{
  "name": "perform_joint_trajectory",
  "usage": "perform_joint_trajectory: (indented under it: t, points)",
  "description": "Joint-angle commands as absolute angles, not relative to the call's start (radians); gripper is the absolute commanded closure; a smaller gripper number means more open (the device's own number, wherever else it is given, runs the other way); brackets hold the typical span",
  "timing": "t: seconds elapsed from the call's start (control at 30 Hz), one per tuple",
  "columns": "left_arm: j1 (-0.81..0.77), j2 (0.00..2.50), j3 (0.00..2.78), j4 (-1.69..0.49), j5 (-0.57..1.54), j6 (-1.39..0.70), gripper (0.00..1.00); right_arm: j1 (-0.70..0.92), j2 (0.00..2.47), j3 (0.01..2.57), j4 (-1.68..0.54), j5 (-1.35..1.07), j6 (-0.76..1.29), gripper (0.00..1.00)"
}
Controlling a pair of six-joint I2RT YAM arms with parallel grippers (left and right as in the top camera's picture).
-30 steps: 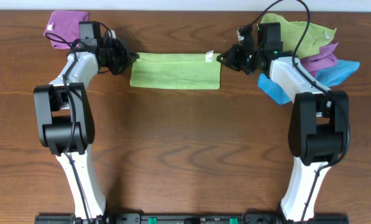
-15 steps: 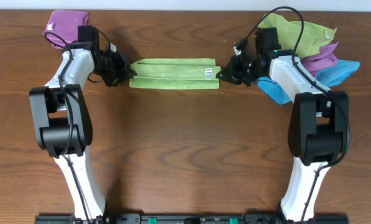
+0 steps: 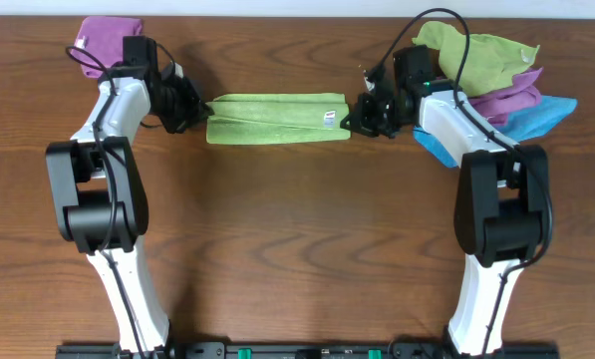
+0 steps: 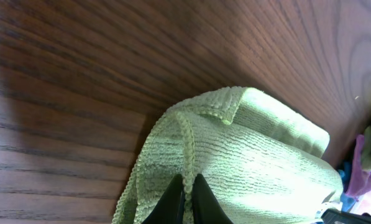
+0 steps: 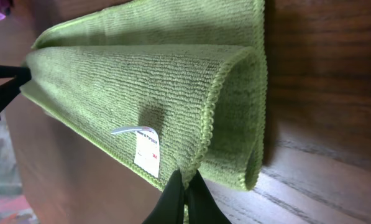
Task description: Fold the cloth
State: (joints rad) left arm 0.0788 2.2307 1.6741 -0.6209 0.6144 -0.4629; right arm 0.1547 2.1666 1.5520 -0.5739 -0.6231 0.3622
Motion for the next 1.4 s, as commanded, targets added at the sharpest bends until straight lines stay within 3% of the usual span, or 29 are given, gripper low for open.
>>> perform_joint_trajectory:
  t: [0.0, 0.07, 0.1, 0.13, 0.17, 0.23, 0.27, 0.3, 0.33, 0.37, 0.4, 0.47, 0.5, 0.7, 0.83, 1.37]
  points:
    - [0.083, 2.201, 1.688, -0.616, 0.527, -0.442, 0.94, 0.138, 2.180, 1.562, -0.574, -0.547, 0.343, 0.98]
    - [0.076, 2.201, 1.688, -0.616, 0.520, -0.442, 0.94, 0.138, 2.180, 1.562, -0.568, -0.546, 0.342, 0.98]
    - [0.073, 2.201, 1.688, -0.617, 0.520, -0.442, 0.65, 0.138, 2.180, 1.562, -0.566, -0.546, 0.342, 0.90]
    - [0.073, 2.201, 1.688, -0.617, 0.520, -0.441, 0.18, 0.138, 2.180, 1.562, -0.564, -0.546, 0.338, 0.66]
    - [0.073, 2.201, 1.689, -0.622, 0.521, -0.441, 0.02, 0.138, 2.180, 1.562, -0.561, -0.546, 0.326, 0.48]
    - [0.078, 2.195, 1.689, -0.636, 0.525, -0.427, 0.05, 0.132, 2.177, 1.565, -0.561, -0.546, 0.307, 0.28]
    - [0.080, 2.191, 1.691, -0.642, 0.527, -0.414, 0.05, 0.128, 2.177, 1.569, -0.561, -0.546, 0.305, 0.28]
    - [0.086, 2.180, 1.696, -0.653, 0.532, -0.398, 0.04, 0.119, 2.171, 1.575, -0.562, -0.546, 0.305, 0.35]
    - [0.091, 2.166, 1.700, -0.657, 0.538, -0.389, 0.02, 0.111, 2.166, 1.585, -0.562, -0.547, 0.305, 0.49]
    - [0.093, 2.148, 1.703, -0.656, 0.551, -0.374, 0.14, 0.104, 2.158, 1.598, -0.566, -0.550, 0.305, 0.85]
    - [0.092, 2.127, 1.705, -0.654, 0.551, -0.363, 0.40, 0.099, 2.149, 1.612, -0.570, -0.550, 0.305, 0.98]
    - [0.085, 2.083, 1.705, -0.649, 0.546, -0.336, 0.89, 0.097, 2.130, 1.641, -0.573, -0.550, 0.297, 0.99]
    - [0.076, 2.060, 1.705, -0.646, 0.534, -0.321, 0.94, 0.099, 2.118, 1.657, -0.572, -0.547, 0.282, 0.99]
    - [-0.044, 2.032, 1.705, -0.667, 0.139, -0.298, 0.95, 0.172, 2.106, 1.694, -0.596, -0.329, 0.272, 0.99]
    - [-0.131, 2.096, 1.704, -0.668, -0.002, -0.300, 0.94, 0.231, 2.130, 1.694, -0.618, -0.227, 0.272, 0.99]
    - [-0.178, 2.239, 1.704, -0.650, -0.034, -0.390, 0.95, 0.282, 2.237, 1.693, -0.558, -0.191, 0.246, 0.99]
